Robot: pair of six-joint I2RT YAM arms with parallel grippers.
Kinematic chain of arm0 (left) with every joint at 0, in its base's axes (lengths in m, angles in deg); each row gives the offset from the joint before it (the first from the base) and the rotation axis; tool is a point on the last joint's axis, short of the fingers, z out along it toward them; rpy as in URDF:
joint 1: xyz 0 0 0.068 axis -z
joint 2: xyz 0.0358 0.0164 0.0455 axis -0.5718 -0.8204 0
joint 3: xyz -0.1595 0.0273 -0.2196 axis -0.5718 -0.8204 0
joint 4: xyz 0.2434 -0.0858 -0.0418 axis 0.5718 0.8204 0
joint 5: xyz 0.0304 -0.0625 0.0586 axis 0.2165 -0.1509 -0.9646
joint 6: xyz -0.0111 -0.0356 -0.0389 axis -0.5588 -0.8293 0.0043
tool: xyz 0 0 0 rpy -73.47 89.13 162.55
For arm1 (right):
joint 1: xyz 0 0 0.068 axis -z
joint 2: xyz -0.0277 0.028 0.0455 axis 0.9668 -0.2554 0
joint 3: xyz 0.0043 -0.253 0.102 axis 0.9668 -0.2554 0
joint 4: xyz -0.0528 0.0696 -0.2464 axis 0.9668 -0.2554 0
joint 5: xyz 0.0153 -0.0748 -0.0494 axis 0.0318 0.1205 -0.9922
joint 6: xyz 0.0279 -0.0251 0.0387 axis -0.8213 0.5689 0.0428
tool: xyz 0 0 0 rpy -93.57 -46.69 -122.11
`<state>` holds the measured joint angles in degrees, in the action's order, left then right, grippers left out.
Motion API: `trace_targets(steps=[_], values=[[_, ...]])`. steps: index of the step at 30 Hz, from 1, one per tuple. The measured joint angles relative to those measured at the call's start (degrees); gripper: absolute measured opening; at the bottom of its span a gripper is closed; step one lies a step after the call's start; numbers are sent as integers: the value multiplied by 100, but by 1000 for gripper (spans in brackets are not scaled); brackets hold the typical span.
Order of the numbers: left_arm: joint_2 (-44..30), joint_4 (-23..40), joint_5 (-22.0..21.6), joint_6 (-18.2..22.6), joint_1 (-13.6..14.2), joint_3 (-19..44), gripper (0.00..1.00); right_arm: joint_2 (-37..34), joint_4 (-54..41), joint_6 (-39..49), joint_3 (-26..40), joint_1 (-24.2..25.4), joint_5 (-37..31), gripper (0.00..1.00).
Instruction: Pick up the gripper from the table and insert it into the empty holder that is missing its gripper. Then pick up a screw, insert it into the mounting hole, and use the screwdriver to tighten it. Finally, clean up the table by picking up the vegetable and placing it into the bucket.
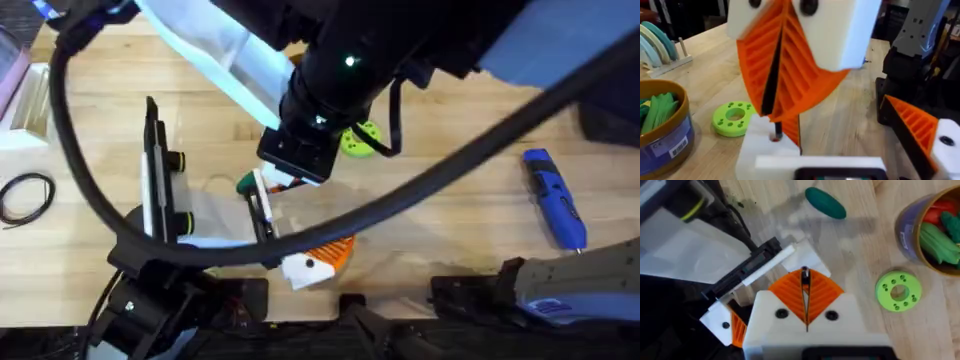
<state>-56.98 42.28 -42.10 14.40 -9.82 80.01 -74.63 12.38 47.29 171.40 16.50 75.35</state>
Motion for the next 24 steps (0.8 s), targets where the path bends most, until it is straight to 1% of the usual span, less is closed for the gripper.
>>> trace_targets(steps=[24], values=[[0, 2, 37, -35, 0, -2, 985, -129, 143, 0, 26, 1, -25, 6]])
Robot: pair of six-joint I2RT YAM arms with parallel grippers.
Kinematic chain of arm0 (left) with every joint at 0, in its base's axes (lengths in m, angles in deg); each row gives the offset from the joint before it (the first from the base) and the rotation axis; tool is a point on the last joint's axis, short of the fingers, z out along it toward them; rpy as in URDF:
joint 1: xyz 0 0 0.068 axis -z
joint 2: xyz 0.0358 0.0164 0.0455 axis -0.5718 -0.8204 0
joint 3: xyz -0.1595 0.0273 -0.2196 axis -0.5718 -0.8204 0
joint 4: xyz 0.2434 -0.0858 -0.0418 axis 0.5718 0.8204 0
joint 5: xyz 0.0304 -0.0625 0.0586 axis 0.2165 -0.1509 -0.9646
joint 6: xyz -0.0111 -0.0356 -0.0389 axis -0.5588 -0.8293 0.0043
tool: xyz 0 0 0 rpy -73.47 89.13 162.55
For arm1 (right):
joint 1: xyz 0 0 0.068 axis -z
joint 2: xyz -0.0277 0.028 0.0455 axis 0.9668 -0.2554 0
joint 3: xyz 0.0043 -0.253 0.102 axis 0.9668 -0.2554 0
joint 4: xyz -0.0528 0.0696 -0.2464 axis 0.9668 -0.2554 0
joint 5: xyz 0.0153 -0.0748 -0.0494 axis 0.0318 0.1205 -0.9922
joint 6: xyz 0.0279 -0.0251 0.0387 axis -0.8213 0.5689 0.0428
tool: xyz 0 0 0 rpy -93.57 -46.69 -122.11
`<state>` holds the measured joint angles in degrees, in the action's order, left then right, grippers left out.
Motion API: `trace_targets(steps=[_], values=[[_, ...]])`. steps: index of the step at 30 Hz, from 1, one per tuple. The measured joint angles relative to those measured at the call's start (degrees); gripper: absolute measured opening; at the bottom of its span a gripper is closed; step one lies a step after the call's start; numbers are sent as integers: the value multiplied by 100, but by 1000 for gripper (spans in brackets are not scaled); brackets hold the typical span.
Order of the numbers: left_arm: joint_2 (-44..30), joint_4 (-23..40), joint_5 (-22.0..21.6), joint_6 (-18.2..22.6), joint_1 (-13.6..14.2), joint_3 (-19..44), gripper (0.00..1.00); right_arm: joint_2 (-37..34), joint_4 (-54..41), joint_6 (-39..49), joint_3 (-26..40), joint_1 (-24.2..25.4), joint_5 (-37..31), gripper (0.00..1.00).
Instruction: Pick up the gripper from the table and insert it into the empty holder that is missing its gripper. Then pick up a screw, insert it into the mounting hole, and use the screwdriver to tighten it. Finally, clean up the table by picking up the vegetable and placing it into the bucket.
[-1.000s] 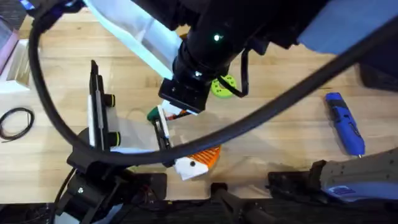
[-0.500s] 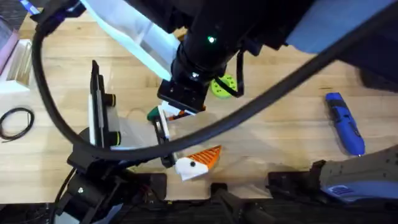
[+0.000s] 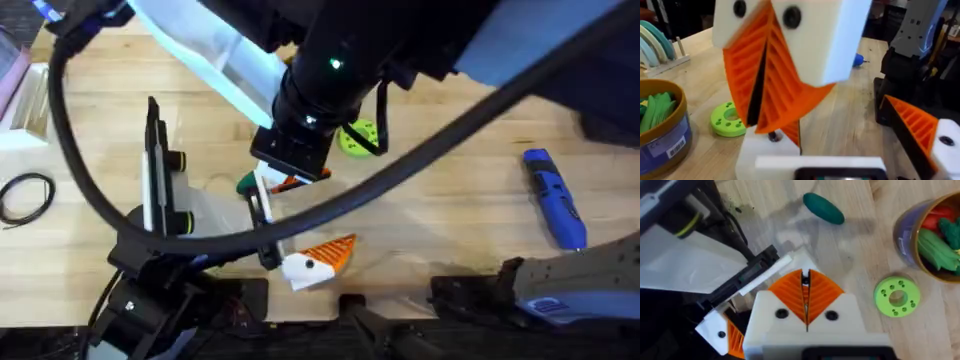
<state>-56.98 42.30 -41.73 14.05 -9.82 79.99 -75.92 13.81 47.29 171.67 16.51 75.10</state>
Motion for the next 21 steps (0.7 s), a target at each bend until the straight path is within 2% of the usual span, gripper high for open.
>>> trace_targets(steps=[21], values=[[0, 7, 9, -55, 0, 0, 985, 0, -186, -48, 15, 25, -21, 6]])
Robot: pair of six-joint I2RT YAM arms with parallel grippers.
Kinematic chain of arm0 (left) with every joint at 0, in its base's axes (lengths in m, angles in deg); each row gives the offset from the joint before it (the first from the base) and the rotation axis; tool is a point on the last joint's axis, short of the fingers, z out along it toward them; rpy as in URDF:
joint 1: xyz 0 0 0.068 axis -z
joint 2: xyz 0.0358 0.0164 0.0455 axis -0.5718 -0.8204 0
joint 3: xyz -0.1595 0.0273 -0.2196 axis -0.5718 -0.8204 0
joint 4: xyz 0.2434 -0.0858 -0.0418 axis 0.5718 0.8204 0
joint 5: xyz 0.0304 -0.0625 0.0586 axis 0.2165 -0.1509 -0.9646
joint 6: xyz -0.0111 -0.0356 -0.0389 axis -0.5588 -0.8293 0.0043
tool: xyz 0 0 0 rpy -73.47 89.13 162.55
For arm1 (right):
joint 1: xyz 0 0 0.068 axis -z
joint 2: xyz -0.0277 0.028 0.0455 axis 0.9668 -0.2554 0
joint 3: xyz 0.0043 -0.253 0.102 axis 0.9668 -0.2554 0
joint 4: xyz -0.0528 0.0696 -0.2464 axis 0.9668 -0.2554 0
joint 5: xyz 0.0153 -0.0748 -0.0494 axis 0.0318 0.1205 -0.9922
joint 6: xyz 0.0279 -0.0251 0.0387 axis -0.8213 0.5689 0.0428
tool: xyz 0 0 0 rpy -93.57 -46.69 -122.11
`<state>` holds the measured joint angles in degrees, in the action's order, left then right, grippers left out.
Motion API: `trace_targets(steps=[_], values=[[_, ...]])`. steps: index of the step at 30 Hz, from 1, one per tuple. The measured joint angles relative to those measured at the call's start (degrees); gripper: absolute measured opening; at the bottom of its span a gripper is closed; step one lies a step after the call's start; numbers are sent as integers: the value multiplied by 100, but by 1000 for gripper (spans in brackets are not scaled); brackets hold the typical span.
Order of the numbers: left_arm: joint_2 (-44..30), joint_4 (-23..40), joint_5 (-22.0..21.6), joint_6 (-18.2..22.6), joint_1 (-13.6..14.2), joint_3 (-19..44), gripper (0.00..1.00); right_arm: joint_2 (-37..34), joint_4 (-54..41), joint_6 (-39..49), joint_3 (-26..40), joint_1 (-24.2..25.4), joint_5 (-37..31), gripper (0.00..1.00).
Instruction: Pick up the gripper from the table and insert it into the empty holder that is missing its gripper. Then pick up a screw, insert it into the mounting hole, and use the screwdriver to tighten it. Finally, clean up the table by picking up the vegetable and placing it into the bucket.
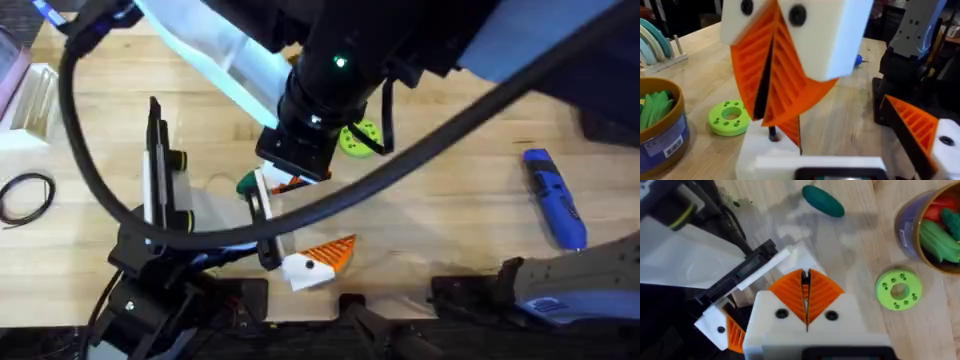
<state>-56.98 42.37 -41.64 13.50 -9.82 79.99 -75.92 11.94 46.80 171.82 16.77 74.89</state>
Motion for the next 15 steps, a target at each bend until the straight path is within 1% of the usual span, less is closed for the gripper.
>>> trace_targets(steps=[11, 15], values=[[0, -2, -2, 9, 0, 2, 986, -9, -63, 0, 0, 13, 241, 6], [2, -2, -2, 20, 0, 0, 985, -166, -101, 0, 0, 13, 240, 6]])
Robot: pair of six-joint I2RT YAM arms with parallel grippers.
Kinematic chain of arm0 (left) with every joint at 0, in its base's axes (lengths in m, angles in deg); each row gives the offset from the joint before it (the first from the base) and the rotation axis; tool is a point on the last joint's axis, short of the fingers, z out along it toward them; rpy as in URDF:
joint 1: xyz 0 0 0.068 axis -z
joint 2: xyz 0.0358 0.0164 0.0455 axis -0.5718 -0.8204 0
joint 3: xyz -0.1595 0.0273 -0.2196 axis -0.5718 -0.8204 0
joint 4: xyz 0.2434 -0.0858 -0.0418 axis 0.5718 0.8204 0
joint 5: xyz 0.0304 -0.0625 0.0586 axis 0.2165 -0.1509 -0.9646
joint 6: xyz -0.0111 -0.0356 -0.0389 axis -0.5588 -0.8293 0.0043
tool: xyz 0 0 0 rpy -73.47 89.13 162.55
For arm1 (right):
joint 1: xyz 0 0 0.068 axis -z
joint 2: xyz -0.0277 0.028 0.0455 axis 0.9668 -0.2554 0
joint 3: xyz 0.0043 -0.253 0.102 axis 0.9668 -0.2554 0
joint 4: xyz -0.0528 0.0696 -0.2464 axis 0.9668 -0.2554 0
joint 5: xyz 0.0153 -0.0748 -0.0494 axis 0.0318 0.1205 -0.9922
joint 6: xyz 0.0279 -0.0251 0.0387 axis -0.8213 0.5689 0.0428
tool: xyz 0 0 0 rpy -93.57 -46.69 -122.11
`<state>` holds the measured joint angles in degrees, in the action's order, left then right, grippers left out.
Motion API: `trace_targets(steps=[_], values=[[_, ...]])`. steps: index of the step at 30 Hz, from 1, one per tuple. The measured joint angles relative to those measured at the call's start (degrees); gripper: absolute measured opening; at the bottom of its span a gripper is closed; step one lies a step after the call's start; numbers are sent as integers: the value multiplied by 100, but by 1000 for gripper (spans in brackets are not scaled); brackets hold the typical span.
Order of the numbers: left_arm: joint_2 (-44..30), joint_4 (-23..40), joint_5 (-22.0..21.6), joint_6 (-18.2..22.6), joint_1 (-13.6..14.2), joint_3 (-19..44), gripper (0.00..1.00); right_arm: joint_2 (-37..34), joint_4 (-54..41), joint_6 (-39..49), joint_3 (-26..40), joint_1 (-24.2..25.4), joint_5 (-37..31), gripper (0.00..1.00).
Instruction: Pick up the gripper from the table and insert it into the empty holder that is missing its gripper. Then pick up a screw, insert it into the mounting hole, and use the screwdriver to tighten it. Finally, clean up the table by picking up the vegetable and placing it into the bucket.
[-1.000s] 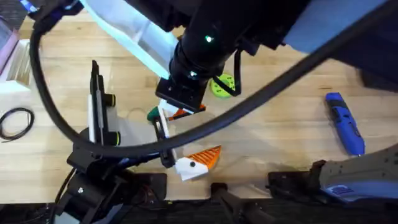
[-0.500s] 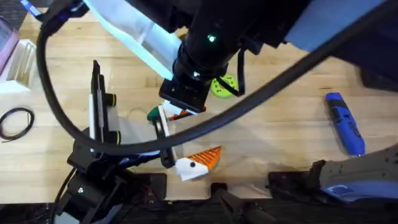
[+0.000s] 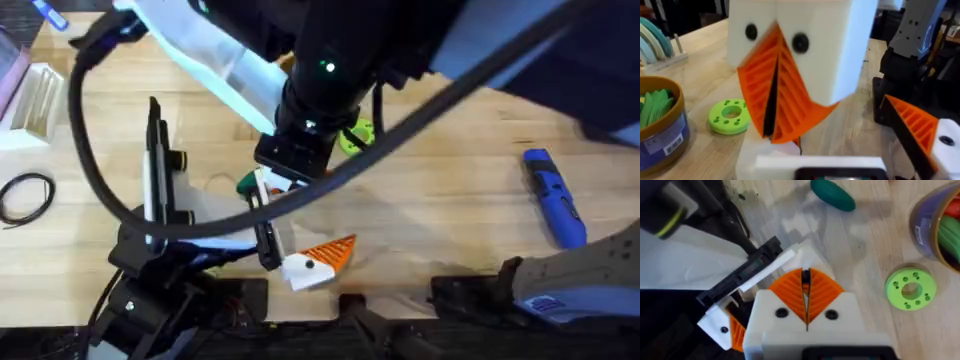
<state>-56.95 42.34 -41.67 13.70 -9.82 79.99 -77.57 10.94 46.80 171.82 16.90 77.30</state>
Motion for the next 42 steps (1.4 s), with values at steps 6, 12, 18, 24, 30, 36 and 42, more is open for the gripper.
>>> trace_targets(steps=[6, 12, 18, 24, 30, 36, 42], values=[[-20, 9, -2, -90, -2, 0, 987, -42, 22, 0, 0, 13, -46, 6], [-19, 9, -4, -87, -2, 0, 985, -42, 26, -9, 0, 13, -46, 11], [-17, 2, -13, -76, -2, 2, 985, -42, 15, -41, 2, 13, -95, 789], [-2, -2, -7, -29, 0, 0, 985, 9, 13, -59, 2, 172, -156, 988], [-2, -2, -5, 9, 0, 0, 985, 524, 34, -259, 2, 596, -99, 990], [-2, -3, -4, 11, -1, 1, 985, 1363, -48, -397, 2, 1459, 526, 990], [-2, -4, -6, 13, 0, 0, 985, 2054, -289, -453, -270, 2179, 951, 991]])
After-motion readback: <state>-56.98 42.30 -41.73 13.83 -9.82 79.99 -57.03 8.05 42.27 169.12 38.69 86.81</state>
